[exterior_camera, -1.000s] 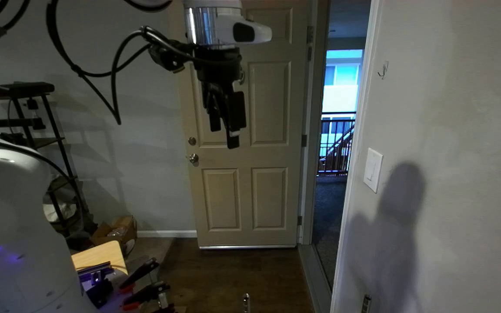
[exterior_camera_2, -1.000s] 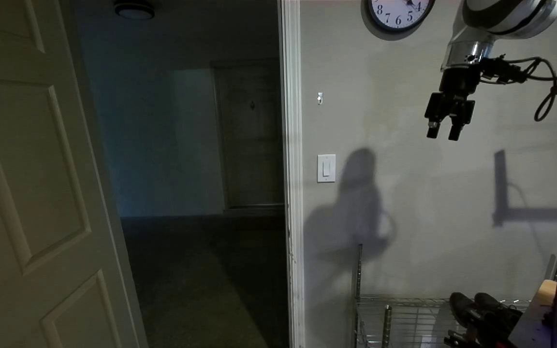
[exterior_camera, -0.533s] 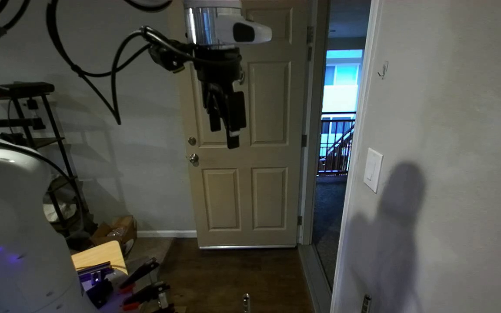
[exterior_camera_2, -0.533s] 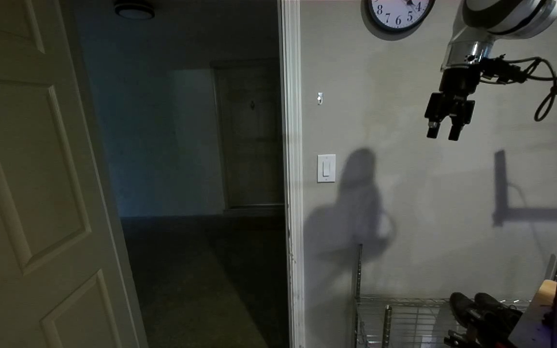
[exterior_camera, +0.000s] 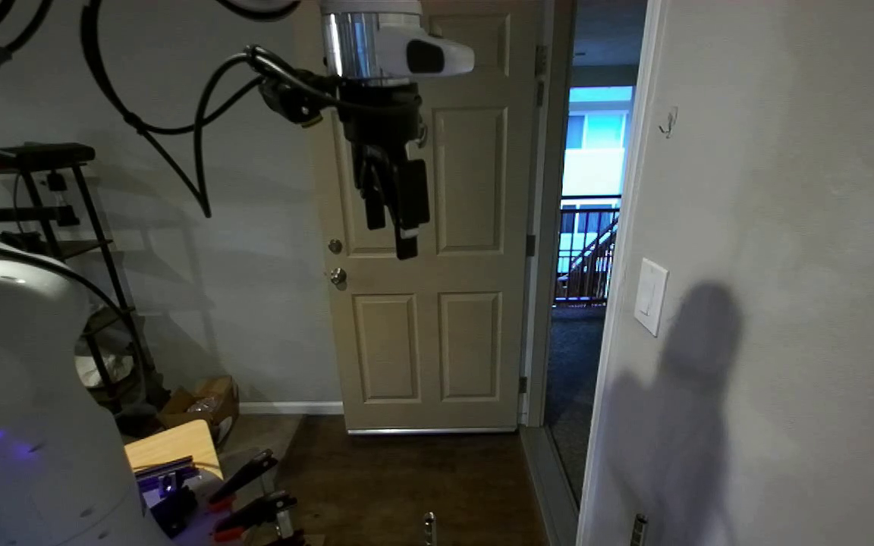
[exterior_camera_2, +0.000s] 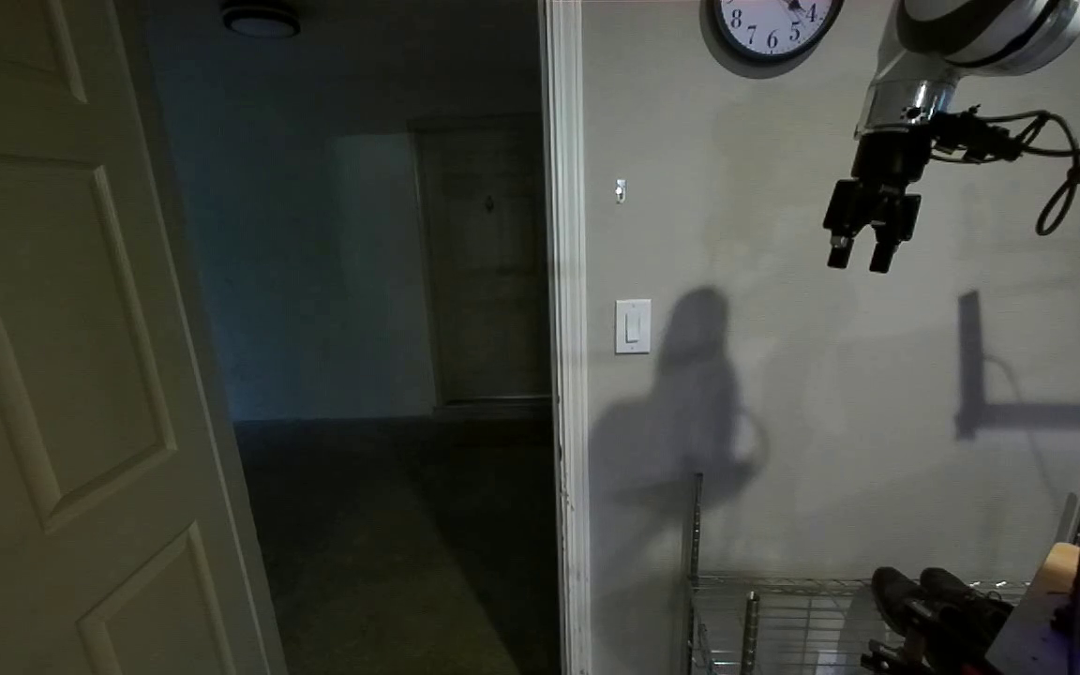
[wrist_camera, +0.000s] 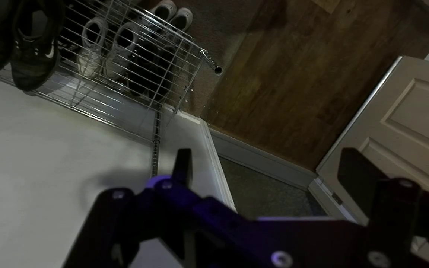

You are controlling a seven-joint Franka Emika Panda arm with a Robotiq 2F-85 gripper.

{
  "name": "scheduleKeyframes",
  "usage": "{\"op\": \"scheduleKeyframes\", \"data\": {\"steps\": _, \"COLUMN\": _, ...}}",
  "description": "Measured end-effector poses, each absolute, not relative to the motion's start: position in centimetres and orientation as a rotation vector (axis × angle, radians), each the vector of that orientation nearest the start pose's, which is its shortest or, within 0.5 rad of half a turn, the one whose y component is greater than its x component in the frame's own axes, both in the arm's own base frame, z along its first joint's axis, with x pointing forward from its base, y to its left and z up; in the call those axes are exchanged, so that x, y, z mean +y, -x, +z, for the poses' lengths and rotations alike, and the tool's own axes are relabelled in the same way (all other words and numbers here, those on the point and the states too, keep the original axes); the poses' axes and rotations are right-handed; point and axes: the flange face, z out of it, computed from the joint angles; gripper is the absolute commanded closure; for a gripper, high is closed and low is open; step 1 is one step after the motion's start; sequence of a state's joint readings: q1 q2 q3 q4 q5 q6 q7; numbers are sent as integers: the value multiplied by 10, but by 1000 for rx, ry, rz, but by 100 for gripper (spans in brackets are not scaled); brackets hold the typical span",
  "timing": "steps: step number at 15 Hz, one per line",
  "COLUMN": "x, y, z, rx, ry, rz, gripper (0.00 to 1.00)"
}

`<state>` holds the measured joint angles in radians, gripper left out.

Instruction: Turn off the light

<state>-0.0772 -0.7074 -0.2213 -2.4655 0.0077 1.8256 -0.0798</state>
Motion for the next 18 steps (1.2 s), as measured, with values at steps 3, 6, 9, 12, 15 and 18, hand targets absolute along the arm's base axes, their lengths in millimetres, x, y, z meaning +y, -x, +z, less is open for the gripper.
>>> {"op": "scheduleKeyframes", "data": {"steps": 3, "x": -112, "y": -330, "z": 529, "rx": 259, "ry": 2989, "rz": -118, "gripper": 0}}
{"op": "scheduleKeyframes", "data": {"steps": 6, "x": -111, "y": -332, "z": 527, "rx": 257, "ry": 2991, "rz": -106, "gripper": 27}}
{"op": "scheduleKeyframes", "data": {"steps": 9, "x": -106, "y": -343, "z": 513, "rx": 239, "ry": 3000, "rz": -47, "gripper": 37}}
{"op": "scheduleKeyframes", "data": {"steps": 12, "x": -95, "y": -371, "z": 490, "rx": 197, "ry": 3021, "rz": 24, "gripper": 57}}
{"op": "scheduleKeyframes", "data": {"steps": 15, "x": -86, "y": -406, "z": 468, "rx": 165, "ry": 3050, "rz": 63, "gripper": 78}}
{"op": "scheduleKeyframes", "data": {"steps": 18, "x": -83, "y": -437, "z": 453, "rx": 149, "ry": 3075, "rz": 50, "gripper": 93}}
